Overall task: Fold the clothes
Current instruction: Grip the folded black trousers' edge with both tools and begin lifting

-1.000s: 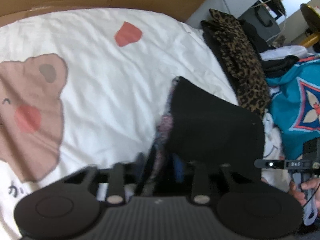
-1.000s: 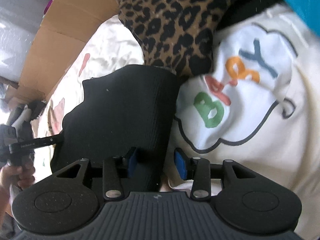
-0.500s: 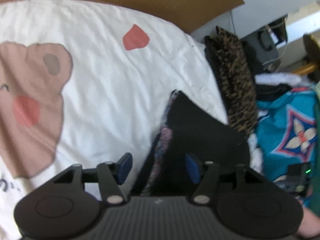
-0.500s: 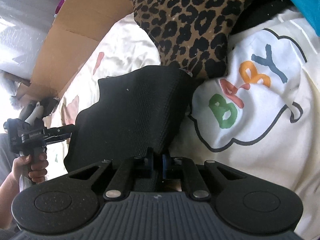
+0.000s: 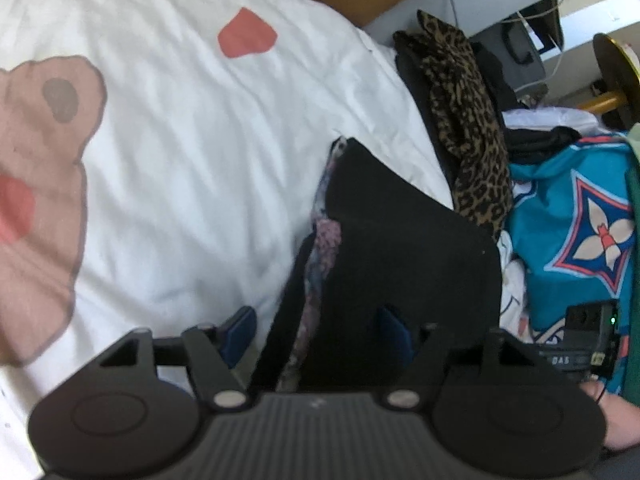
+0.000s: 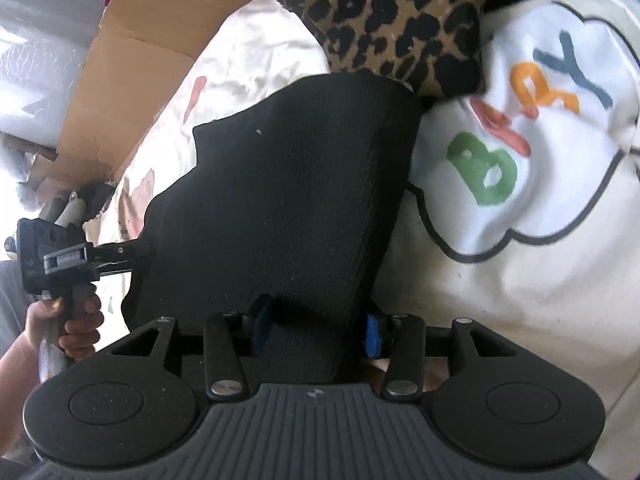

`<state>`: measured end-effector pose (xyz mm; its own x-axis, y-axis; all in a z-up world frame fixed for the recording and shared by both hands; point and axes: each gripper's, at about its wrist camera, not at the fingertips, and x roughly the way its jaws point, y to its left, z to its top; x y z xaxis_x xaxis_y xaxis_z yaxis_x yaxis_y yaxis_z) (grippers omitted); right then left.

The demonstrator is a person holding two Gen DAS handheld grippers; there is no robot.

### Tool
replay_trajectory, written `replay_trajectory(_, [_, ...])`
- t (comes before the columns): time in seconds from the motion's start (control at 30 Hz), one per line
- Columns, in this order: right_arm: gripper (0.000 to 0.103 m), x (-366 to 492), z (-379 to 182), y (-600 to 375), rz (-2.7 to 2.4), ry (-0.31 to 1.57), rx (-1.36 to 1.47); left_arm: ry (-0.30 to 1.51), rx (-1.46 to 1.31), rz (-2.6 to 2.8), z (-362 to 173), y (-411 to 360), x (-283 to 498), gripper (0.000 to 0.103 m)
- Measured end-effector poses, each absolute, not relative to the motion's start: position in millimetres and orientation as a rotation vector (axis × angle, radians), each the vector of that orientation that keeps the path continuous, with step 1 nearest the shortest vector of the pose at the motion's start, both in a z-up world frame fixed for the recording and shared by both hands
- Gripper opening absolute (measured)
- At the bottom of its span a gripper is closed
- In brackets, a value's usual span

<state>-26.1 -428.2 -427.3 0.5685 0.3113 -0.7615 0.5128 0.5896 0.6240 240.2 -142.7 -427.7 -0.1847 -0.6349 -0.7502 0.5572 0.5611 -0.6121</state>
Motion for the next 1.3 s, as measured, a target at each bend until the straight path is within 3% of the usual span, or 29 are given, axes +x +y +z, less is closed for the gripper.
replay_trajectory(0.07, [0.042, -26.7, -427.9, -431.2, -0.140, 0.996, 0.995, 1.391, -0.062, -1.070, -427.7, -144.6, 238.7, 0.072])
replay_trajectory(0.1, [0.028, -27.0, -427.2, -433.0, -0.140, 0.993, 1.000, 1.386, -0.054, -1.077, -427.5, -145.6, 238.0, 0.072])
replay_trajectory(0.17, [0.013, -28.5, -424.6, -436.2, -0.132, 0.980, 1.010, 1.375, -0.048, -1.097, -426.6, -147.2, 237.2, 0.051])
replay_trajectory(0.2, [0.011, -29.8, -422.9, -437.2, -0.120, 0.969, 1.017, 1.370, -0.046, -1.099, -425.3, -147.4, 237.4, 0.050])
replay_trajectory(0.3, [0.010, -35.9, -418.0, -438.4, -0.101, 0.941, 1.031, 1.337, 0.007, -1.121, -417.9, -151.3, 234.0, 0.046])
replay_trajectory(0.5, [0.032, -31.3, -428.8, -441.8, -0.129, 0.934, 1.046, 1.377, -0.001, -1.144, -422.2, -156.2, 240.3, 0.064])
replay_trajectory(0.57, [0.033, -29.3, -432.5, -444.1, -0.126, 0.922, 1.047, 1.371, -0.002, -1.164, -424.4, -158.0, 239.3, 0.071])
replay_trajectory(0.73, [0.036, -25.3, -442.2, -446.9, -0.114, 0.902, 1.086, 1.374, -0.014, -1.202, -430.2, -162.5, 239.1, 0.075])
replay_trajectory(0.77, [0.036, -26.2, -443.5, -448.0, -0.114, 0.896, 1.101, 1.380, -0.022, -1.208, -430.8, -163.3, 240.1, 0.070])
replay_trajectory(0.83, [0.025, -28.7, -444.7, -450.2, -0.115, 0.890, 1.124, 1.392, -0.030, -1.215, -431.9, -164.0, 241.5, 0.057])
replay_trajectory(0.87, [0.011, -29.5, -443.8, -451.4, -0.111, 0.887, 1.128, 1.399, -0.034, -1.219, -432.4, -164.4, 242.2, 0.048])
replay_trajectory(1.0, [0.007, -31.3, -434.7, -453.0, -0.064, 0.852, 1.133, 1.387, -0.036, -1.245, -427.3, -160.7, 244.4, 0.040])
replay_trajectory(1.03, [0.007, -30.9, -433.9, -452.9, -0.054, 0.847, 1.133, 1.383, -0.029, -1.250, -426.5, -160.2, 244.3, 0.041])
replay_trajectory(1.17, [0.011, -25.4, -438.6, -451.7, -0.069, 0.873, 1.120, 1.388, 0.035, -1.240, -428.9, -165.4, 241.2, 0.065])
replay_trajectory(1.3, [0.023, -18.7, -441.6, -454.9, -0.082, 0.880, 1.111, 1.406, -0.016, -1.260, -435.4, -170.4, 242.9, 0.079])
